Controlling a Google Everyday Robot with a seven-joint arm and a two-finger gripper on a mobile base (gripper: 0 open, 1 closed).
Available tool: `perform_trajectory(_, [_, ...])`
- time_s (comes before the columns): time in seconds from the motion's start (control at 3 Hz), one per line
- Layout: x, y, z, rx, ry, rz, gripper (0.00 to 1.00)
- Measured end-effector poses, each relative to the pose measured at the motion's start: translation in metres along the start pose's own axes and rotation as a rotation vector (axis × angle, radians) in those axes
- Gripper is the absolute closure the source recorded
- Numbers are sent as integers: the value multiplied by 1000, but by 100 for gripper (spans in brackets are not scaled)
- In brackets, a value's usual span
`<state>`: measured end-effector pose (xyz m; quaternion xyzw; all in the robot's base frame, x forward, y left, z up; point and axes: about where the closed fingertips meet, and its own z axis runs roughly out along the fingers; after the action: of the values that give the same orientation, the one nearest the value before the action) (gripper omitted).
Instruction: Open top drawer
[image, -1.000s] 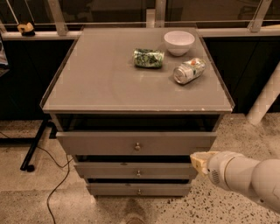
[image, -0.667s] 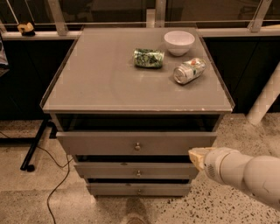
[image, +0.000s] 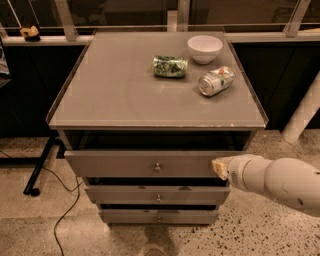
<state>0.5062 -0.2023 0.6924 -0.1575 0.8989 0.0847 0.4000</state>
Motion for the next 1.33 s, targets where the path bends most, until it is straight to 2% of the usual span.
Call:
perform_trajectory(0.33, [-6, -3, 1, 34, -45, 45, 100])
perform_trajectory(0.67, [-20, -11, 4, 96, -148, 104, 100])
perform_trajectory(1.0, [-37, -22, 25, 142, -243, 142, 100])
perform_trajectory(1.33, [-39, -22, 28, 150, -250, 134, 100])
